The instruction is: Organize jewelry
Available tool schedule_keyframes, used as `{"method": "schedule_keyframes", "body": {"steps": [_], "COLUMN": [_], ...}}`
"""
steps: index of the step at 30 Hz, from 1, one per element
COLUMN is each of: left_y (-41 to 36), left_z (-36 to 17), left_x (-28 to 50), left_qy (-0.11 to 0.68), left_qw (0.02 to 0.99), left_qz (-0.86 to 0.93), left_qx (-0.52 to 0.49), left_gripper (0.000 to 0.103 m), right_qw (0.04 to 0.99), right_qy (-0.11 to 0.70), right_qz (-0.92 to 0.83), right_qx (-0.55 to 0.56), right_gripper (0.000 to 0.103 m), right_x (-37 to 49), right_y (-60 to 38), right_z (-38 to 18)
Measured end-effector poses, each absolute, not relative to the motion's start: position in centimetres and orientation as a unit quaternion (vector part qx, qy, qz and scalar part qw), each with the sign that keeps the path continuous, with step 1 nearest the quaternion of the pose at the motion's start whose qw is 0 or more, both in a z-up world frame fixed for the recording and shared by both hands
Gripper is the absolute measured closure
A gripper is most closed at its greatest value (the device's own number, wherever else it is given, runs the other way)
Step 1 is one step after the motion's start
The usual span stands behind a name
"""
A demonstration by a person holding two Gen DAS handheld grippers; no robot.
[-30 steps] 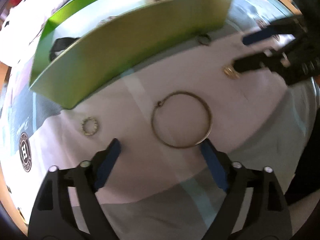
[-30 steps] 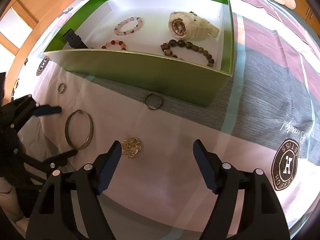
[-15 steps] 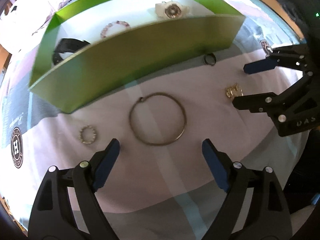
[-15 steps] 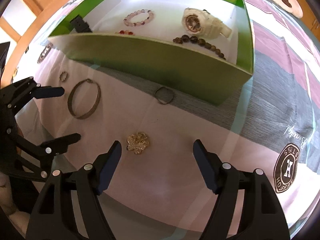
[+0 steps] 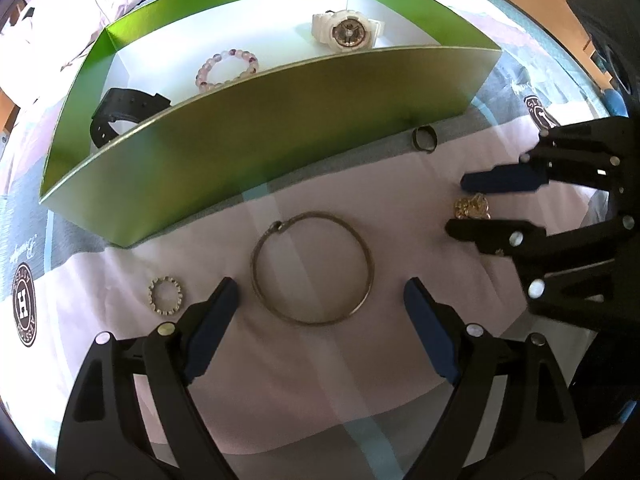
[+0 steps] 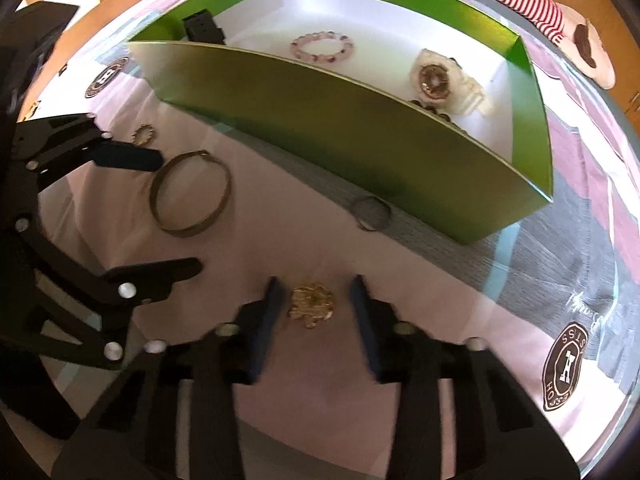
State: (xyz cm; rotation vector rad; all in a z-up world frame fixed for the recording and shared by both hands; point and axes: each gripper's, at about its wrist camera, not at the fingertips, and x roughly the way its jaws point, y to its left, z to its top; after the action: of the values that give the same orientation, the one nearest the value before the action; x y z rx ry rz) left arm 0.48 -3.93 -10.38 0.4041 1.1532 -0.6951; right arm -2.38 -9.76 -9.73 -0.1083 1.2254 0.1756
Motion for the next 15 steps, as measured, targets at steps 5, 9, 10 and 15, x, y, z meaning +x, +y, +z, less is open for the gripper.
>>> {"method": "schedule_keyframes", "body": {"steps": [5,9,10,15], "left_y": [-2.4,-2.1,-1.9,-2.0], "left_z": [-10.3,-9.5,-9.4,-9.1], "left_x": [0.8,1.3,1.2,0.4], "left_qy": [0.524,0.523,0.522,0.522], "left_qw": [0.771,0.77,0.768,0.755], "left_qz": [-0.319,-0.33,-0.335,-0.365], "left_qx": [0.172,0.158,0.155,0.155], "left_gripper": [0.032,0.041,0.041,0.037], "right_qw": [0.811,0.812,0.812,0.81], "right_qy": [0.579,0.579,0.579,0.581], "right_qz": [0.073,0.07,0.07,0.073], "right_qx": [-0.028,-0.034,-0.035,-0.031], "right_gripper": [0.081,0.081,0.081,0.08], "right_x": [-2.4,-2.2,-2.2,-1.9], "right_y": [-11.7,-11.0,-11.0,-11.9], "right_z": [-9.7,-9.8,-9.8,-9.7]}}
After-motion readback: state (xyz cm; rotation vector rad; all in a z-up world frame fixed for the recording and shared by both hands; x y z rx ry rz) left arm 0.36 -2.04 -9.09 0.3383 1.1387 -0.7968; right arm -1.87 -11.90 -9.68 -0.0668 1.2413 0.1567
